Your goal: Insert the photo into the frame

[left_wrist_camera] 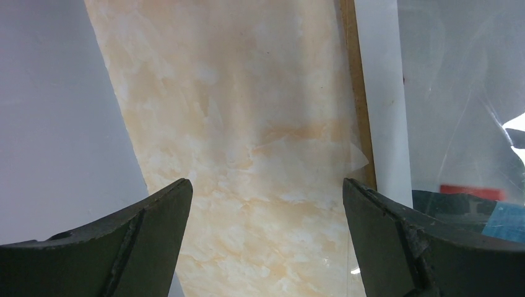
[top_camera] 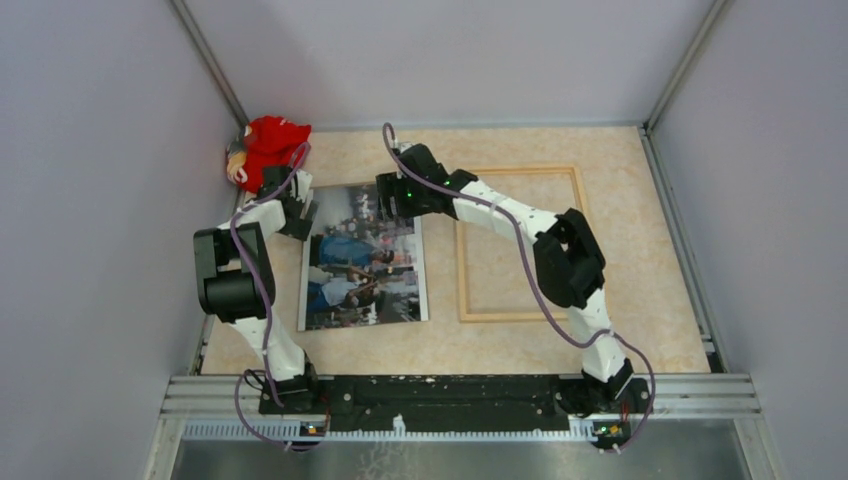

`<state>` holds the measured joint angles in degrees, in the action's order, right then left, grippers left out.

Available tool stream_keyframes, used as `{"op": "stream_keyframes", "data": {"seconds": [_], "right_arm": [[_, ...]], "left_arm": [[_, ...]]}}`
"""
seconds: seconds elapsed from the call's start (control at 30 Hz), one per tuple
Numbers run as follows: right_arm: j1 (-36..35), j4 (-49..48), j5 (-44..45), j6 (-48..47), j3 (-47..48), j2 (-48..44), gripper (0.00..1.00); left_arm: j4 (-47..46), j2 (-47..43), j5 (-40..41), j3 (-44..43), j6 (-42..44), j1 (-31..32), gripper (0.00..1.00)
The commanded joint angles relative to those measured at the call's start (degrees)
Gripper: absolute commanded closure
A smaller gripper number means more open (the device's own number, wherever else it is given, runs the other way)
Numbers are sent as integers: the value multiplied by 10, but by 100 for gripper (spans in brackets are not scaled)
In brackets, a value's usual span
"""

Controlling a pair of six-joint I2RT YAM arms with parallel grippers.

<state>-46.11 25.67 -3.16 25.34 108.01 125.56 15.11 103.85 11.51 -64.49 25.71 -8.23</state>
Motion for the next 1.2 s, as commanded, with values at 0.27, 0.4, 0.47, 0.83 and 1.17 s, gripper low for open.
{"op": "stream_keyframes", "data": {"seconds": [0.27, 0.4, 0.47, 0.83, 1.17], "right_arm": [[53, -269, -212, 201, -168, -87, 29], [58, -288, -223, 210, -183, -80, 32], [58, -288, -225, 212, -184, -78, 35], [89, -573, -317, 404, -293, -68, 42], [89, -528, -311, 385, -288, -67, 49]], "left_arm": [[34, 12, -16, 15, 2, 6, 2], [39, 10, -13, 15, 5, 5, 2], [41, 10, -14, 12, 4, 6, 2], [53, 6, -18, 6, 7, 6, 2], [53, 0, -15, 4, 10, 4, 1]]}}
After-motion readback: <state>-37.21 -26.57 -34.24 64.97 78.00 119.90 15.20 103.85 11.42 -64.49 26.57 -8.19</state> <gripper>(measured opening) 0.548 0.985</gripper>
